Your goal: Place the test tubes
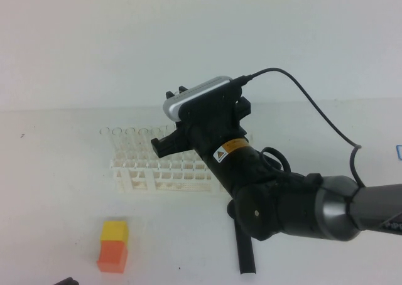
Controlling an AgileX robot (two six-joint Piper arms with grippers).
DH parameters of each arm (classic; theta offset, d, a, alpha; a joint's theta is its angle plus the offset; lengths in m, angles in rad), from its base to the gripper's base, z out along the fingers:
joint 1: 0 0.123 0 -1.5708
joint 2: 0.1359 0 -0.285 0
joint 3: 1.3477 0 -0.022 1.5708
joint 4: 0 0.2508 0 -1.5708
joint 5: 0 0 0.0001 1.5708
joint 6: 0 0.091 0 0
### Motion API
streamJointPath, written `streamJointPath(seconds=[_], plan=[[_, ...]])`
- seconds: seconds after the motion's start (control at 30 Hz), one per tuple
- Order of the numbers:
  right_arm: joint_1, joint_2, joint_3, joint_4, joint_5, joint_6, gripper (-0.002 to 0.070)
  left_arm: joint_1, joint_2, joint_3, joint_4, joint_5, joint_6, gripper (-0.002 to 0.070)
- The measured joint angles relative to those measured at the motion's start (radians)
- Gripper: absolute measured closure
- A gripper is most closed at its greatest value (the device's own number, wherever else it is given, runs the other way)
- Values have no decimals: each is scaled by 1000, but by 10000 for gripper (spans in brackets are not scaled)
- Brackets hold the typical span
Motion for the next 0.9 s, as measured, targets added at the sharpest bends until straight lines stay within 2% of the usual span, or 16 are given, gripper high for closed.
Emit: streamJointPath(seconds=[0.9], plan=[[18, 32, -10, 26, -52, 23, 552, 0, 0, 0, 8, 0, 0, 676]])
